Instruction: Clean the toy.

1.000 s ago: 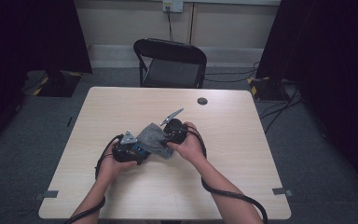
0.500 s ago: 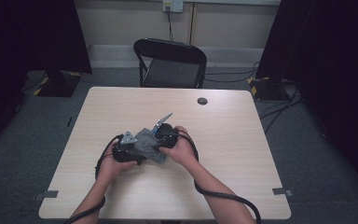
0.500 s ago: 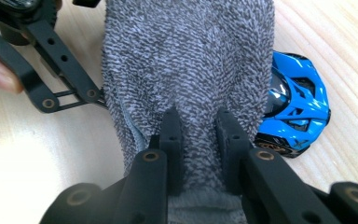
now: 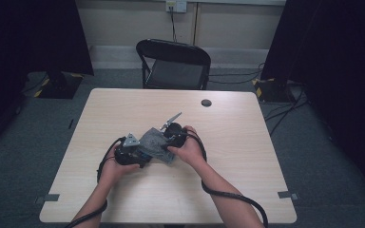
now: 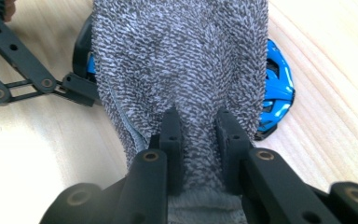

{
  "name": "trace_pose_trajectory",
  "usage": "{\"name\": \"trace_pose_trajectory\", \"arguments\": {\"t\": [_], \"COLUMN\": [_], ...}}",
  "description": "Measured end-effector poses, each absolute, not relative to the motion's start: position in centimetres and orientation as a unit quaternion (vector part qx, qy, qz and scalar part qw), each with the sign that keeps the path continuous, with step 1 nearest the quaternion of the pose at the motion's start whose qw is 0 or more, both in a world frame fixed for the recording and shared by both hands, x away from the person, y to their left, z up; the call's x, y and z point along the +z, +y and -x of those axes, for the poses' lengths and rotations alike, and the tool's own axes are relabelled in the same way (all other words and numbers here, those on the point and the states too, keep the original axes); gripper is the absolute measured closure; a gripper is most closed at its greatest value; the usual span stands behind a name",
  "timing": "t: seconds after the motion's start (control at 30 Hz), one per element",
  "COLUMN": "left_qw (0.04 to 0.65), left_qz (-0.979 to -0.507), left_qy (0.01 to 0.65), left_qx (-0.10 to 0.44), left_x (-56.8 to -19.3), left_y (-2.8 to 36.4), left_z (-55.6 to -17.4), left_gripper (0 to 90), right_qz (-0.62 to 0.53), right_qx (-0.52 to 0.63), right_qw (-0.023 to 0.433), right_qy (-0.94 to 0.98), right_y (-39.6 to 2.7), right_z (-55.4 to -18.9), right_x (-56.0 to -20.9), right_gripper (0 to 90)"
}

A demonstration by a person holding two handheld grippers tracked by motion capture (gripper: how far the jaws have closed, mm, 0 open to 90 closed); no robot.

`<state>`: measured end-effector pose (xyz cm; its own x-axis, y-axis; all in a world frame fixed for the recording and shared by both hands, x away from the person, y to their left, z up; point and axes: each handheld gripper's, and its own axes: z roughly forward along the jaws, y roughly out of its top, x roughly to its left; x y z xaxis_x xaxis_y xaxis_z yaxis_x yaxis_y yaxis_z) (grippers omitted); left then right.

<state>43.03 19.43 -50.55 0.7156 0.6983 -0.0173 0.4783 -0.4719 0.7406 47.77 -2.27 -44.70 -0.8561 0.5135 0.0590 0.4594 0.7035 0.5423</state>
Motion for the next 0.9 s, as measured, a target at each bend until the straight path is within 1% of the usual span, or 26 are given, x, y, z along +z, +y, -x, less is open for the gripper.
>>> {"name": "trace_pose_trajectory", "arguments": {"t": [0.9], "left_qw": [0.378], "left_qz": [-0.845], "left_qy": [0.348], "left_qx": [0.145], "left_x": [-50.6], "left_y": [19.4], "left_z": [-43.0], "left_gripper": [24.2], "right_qz": [-0.317], "right_qx": [0.269], "right_qw": [0.053], "right_qy": [0.908], "right_y": [-5.6], "right_z": [-50.2], "right_x": [-45.3], "right_gripper": [75.5]}}
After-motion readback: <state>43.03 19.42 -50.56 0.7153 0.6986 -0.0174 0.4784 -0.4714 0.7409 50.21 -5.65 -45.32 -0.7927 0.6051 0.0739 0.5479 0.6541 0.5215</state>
